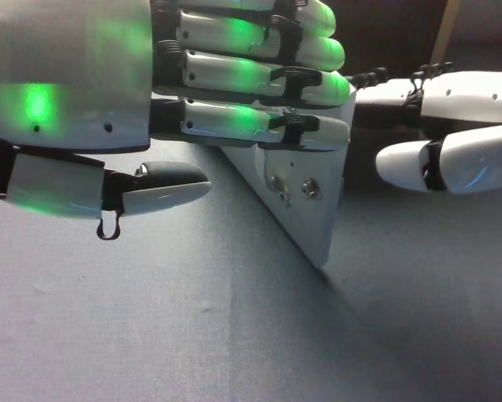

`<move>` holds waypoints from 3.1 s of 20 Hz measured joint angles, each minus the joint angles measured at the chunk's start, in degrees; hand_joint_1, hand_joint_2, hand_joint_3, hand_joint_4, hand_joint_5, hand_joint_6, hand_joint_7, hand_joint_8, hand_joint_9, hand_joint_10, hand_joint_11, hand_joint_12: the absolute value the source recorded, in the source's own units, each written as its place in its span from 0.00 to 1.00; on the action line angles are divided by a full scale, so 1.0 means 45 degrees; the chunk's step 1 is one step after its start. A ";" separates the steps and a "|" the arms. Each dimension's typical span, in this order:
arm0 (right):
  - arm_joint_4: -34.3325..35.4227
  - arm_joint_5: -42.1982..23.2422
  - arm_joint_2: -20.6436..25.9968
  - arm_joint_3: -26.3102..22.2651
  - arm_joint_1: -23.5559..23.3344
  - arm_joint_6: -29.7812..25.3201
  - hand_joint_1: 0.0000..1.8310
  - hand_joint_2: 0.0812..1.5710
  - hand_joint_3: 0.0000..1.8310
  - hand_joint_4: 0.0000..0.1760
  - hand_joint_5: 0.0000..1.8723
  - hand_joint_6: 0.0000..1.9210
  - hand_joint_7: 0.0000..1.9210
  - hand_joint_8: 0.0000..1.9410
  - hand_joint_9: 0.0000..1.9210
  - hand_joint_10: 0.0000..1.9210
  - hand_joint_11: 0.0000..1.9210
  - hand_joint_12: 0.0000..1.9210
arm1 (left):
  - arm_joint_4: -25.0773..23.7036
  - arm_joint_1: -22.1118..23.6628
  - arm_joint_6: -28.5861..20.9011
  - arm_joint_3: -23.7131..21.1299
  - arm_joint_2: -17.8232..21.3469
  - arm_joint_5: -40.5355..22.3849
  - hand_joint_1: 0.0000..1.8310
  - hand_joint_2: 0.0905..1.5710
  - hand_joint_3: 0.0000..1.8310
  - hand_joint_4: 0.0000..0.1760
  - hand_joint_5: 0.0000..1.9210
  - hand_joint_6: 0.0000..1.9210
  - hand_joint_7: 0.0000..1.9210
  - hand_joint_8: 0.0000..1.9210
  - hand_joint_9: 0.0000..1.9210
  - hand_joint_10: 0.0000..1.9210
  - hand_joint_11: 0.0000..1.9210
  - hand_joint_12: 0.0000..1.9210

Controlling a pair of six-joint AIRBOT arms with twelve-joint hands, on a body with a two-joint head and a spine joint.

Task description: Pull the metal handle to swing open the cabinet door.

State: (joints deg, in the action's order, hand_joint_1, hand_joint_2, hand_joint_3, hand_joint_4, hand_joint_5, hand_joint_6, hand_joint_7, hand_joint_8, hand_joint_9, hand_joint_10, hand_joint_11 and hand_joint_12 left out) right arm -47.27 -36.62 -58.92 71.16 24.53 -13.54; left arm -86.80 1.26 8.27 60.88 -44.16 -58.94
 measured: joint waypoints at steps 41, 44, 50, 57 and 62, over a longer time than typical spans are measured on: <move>-0.0631 -0.0908 -0.3376 0.0942 -0.0418 0.3128 0.00 0.88 0.01 0.00 0.00 0.00 0.00 0.00 0.00 0.00 0.00 0.04 | 0.0000 0.0000 0.0000 -0.0005 0.0000 -0.0010 0.00 0.82 0.01 0.00 0.08 0.00 0.09 0.00 0.09 0.00 0.00 0.22; -0.0636 -0.0840 -0.3303 0.0991 -0.0418 0.3128 0.00 0.91 0.02 0.00 0.00 0.00 0.00 0.00 0.00 0.00 0.00 0.03 | 0.0000 0.0000 0.0000 0.0000 0.0000 -0.0010 0.00 0.84 0.01 0.00 0.07 0.00 0.08 0.00 0.08 0.00 0.00 0.21; -0.0656 -0.0724 -0.2788 0.1268 -0.0418 0.3123 0.00 1.00 0.01 0.00 0.01 0.00 0.03 0.00 0.02 0.00 0.00 0.09 | 0.0000 0.0000 0.0000 0.0000 0.0000 0.0000 0.00 0.91 0.02 0.00 0.08 0.00 0.09 0.00 0.09 0.00 0.00 0.22; -0.0311 -0.0704 -0.1588 0.0685 -0.0641 0.3133 0.00 1.00 0.04 0.00 0.00 0.00 0.02 0.00 0.02 0.00 0.00 0.08 | 0.0000 0.0000 0.0000 0.0000 0.0000 -0.0010 0.00 0.96 0.01 0.00 0.09 0.00 0.10 0.00 0.09 0.00 0.00 0.23; -0.0359 -0.0636 -0.0918 0.0272 -0.0821 0.3133 0.00 1.00 0.03 0.00 0.01 0.00 0.02 0.00 0.02 0.00 0.00 0.08 | 0.0000 0.0000 0.0000 0.0000 0.0000 -0.0010 0.00 0.96 0.01 0.00 0.09 0.00 0.10 0.00 0.09 0.00 0.00 0.23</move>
State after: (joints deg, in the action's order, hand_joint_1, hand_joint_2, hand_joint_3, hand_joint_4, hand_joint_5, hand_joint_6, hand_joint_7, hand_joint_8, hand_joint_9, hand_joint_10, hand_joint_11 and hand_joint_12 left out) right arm -48.88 -39.48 -63.05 72.38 20.84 0.56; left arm -86.80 1.26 8.27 60.88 -44.16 -58.98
